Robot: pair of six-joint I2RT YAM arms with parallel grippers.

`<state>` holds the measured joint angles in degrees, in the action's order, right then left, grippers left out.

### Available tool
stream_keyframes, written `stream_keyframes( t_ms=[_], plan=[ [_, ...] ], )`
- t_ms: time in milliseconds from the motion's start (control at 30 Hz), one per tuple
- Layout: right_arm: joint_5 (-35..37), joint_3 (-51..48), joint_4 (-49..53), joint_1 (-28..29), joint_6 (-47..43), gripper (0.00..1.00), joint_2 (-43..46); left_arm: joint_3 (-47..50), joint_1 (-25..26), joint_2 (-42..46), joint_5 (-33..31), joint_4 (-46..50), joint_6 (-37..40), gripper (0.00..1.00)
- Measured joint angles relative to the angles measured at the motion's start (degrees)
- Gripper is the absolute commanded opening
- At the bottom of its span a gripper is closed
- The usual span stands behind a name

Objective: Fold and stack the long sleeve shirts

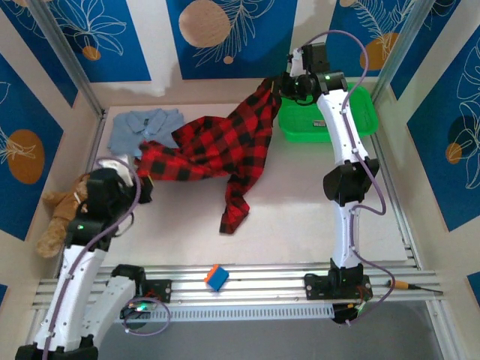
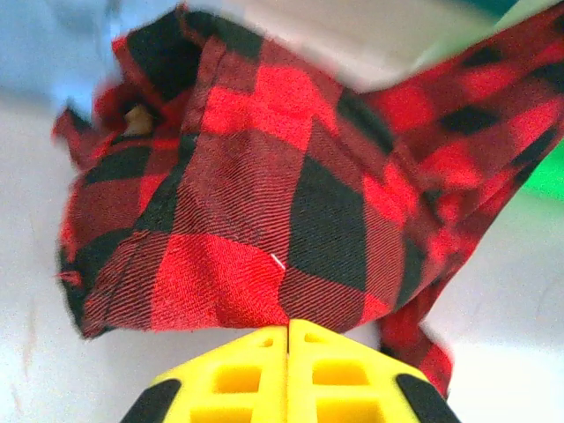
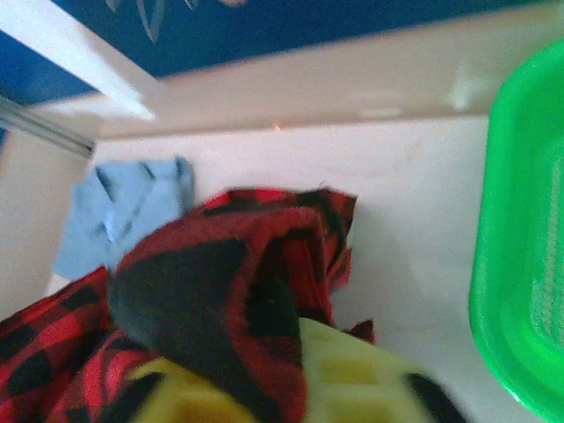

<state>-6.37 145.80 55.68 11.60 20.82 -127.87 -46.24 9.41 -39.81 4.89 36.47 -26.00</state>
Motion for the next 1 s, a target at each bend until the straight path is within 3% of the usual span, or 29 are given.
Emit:
stream_keyframes(
  t_ms=[33, 67, 100, 167, 200, 267, 433, 567, 667, 733, 833, 1000],
  plan=[
    [-0.07, -1.03, 0.63, 0.04, -0.50, 0.50, -0.09, 3.41, 1.51, 0.57, -0.79, 0.96, -2.08, 0.11],
    [0.09, -2.03, 1.16, 0.22, -0.98, 0.53, -0.09, 5.99, 2.49, 0.52, -1.46, 1.64, -3.56, 0.23],
    [0.39, -3.19, 1.66, 0.57, -1.51, 0.56, -0.09, 8.44, 3.15, 0.28, -2.12, 2.43, -4.87, 0.41],
    [1.68, -7.52, 1.55, 1.68, -2.05, 0.61, 0.85, 10.86, 3.56, 0.09, -3.08, 4.15, -7.06, 0.95],
    [2.56, -11.45, 1.27, 2.45, -2.08, 0.70, 2.03, 11.13, 3.63, 0.13, -3.78, 5.20, -8.15, 1.00],
    [4.76, -23.04, -0.55, 4.31, -1.77, 0.76, 6.38, 10.97, 3.63, 1.14, -5.42, 6.49, -9.70, 1.00],
    [11.93, -50.03, -2.62, 9.53, 0.26, 0.77, 21.57, 4.07, 3.63, 0.70, -7.89, 9.42, -10.73, 1.00],
    [14.19, -63.76, -5.25, 14.82, 3.02, 0.75, 34.97, -5.70, 3.63, -11.56, -6.01, 6.10, -7.61, 1.00],
    [14.56, -71.80, -8.13, 22.97, 6.78, 0.74, 41.03, -11.43, 3.45, -24.28, -3.17, 1.42, -5.11, 0.83],
    [14.05, -76.37, -10.45, 29.22, 9.57, 0.74, 40.57, -13.77, 3.23, -32.63, -0.96, -2.05, -4.02, 0.68],
    [14.38, -79.30, -12.85, 35.36, 13.03, 0.74, 34.01, -15.45, 2.75, -41.55, 1.11, -6.03, -3.41, 0.54],
    [16.68, -79.14, -17.42, 40.65, 16.70, 0.74, 24.65, -18.49, 1.75, -50.95, 2.16, -10.80, -2.62, 0.46]
  ],
)
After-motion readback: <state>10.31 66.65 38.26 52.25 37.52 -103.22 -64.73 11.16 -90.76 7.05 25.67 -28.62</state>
